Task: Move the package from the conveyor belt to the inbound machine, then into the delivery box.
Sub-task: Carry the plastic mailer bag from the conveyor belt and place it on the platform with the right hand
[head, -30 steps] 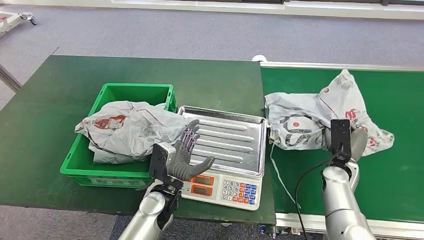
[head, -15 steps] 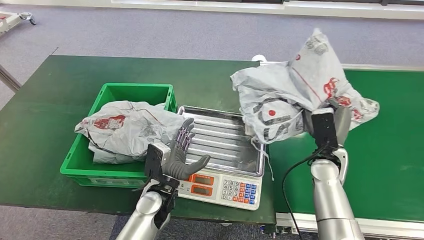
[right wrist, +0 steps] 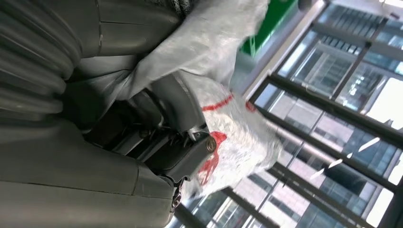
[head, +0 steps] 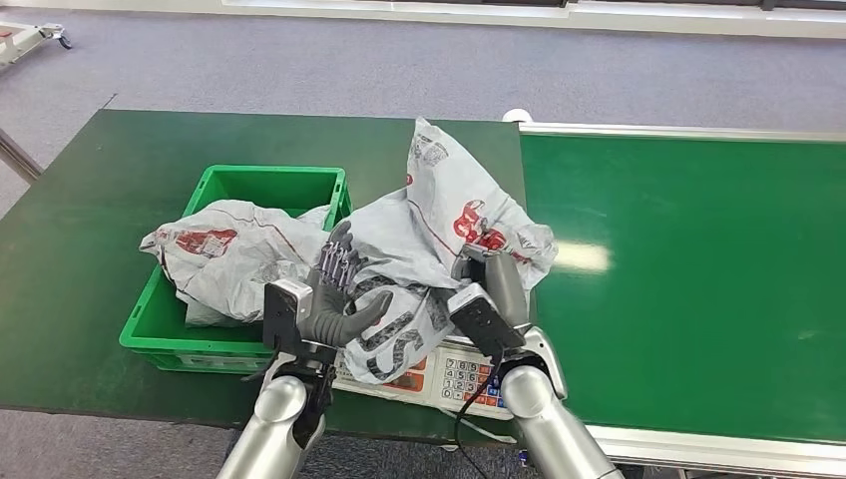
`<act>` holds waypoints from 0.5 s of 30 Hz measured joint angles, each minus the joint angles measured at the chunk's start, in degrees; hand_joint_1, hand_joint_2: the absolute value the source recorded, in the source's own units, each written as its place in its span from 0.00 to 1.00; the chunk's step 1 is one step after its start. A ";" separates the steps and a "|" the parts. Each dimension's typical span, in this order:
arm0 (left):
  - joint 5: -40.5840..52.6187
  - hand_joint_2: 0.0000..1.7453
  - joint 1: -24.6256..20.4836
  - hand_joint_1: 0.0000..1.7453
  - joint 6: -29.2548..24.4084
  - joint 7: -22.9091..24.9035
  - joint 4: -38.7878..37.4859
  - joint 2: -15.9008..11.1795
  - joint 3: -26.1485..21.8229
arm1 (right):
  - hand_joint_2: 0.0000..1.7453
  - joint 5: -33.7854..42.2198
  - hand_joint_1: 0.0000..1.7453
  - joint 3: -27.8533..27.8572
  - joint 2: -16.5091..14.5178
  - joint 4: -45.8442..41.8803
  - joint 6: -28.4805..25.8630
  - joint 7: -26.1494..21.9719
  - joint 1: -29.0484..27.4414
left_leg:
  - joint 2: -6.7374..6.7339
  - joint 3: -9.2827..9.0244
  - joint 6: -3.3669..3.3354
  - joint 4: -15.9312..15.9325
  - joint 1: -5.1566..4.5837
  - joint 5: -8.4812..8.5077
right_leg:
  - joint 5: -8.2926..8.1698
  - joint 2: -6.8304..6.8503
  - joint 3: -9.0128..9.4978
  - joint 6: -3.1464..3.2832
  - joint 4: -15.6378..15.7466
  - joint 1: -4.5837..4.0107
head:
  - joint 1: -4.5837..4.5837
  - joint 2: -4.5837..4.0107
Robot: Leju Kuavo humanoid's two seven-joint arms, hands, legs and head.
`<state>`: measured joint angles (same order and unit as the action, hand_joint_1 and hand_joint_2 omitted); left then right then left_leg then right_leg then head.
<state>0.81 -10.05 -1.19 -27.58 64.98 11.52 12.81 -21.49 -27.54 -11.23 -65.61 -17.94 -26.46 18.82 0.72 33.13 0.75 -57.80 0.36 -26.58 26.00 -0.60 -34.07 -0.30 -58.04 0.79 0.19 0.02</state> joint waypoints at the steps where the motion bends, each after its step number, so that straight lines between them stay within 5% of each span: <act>1: 0.48 1.00 0.30 0.00 -0.54 -0.21 0.41 -0.07 -0.18 | 1.00 0.62 0.00 -0.81 0.01 -0.53 0.01 -0.05 -0.63 | 0.00 0.01 0.00 0.00 -0.01 0.00 | 0.00 0.00 -0.01 0.00 0.00 0.01 | 0.00 0.00; 8: 7.81 1.00 1.00 0.00 -3.70 -0.97 1.55 -0.77 -0.47 | 1.00 12.57 0.00 -1.57 1.67 -7.99 5.72 -0.89 -5.47 | -0.01 0.02 -0.02 -0.02 -0.03 -0.02 | 0.00 0.02 -0.08 0.00 0.03 0.03 | 0.01 0.00; 15: 26.14 1.00 -1.98 0.00 -0.86 -0.11 0.01 -2.42 1.16 | 1.00 30.49 0.00 8.76 3.21 -10.16 19.74 -4.93 -9.22 | -0.01 0.03 -0.02 -0.04 -0.05 -0.01 | -0.03 0.04 -0.08 -0.01 0.03 0.04 | 0.00 0.00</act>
<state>26.96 -12.02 -2.05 -27.70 64.99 9.10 13.97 9.01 -18.78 -8.02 -75.77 1.80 -31.40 9.60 0.71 33.15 0.72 -57.84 0.32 -26.59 25.98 -0.56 -34.14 -0.31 -58.01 0.83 0.19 0.02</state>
